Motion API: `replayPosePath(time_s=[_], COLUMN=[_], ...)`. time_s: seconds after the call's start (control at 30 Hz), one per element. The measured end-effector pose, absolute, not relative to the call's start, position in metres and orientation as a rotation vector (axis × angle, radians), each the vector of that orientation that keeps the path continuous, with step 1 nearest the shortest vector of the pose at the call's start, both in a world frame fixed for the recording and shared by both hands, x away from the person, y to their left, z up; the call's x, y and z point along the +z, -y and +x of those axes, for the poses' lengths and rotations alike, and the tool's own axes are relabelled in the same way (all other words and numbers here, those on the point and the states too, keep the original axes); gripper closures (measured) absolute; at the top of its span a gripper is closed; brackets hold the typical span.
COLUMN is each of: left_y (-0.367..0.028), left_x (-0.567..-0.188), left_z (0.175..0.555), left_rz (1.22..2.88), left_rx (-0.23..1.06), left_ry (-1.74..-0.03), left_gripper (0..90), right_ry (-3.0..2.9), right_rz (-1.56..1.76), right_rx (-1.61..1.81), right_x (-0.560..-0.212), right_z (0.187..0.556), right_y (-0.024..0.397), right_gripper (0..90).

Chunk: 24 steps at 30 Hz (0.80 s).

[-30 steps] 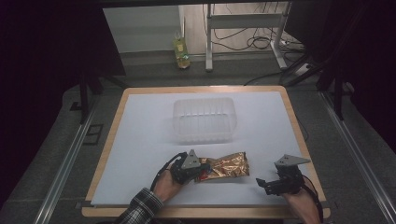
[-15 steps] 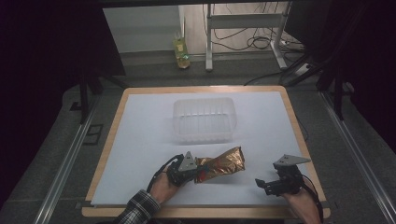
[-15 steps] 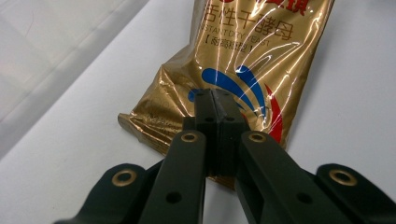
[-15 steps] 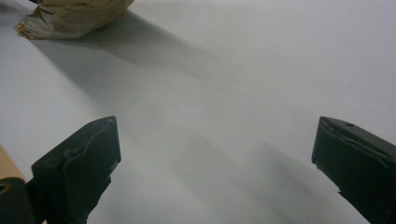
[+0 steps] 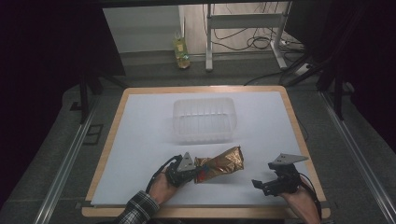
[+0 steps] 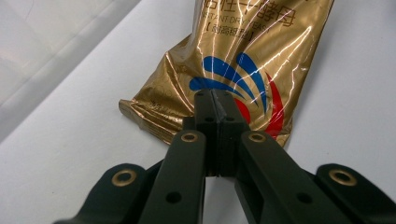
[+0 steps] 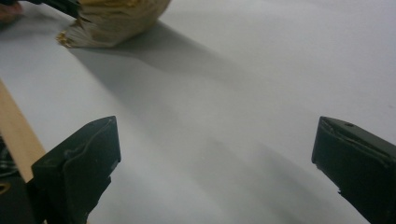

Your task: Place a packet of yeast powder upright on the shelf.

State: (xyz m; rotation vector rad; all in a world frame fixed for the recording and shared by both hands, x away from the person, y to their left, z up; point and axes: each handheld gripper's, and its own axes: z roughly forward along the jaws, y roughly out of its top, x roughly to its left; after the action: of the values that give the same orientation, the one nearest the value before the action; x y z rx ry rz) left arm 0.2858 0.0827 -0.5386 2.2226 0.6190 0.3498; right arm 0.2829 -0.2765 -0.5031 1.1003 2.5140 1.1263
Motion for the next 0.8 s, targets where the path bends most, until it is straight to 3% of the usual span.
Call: replayPosePath(time_s=[0.8], left_y=[-0.085], left_x=[-0.541], left_z=[0.286], left_rz=[2.192], left_rx=[0.331], left_ry=[-0.635], left_gripper=[90.0], right_ry=[-2.627], right_rz=[1.107], right_rx=[1.267], right_x=[-0.497], right_z=[0.3], right_y=[0.24], right_gripper=[2.2])
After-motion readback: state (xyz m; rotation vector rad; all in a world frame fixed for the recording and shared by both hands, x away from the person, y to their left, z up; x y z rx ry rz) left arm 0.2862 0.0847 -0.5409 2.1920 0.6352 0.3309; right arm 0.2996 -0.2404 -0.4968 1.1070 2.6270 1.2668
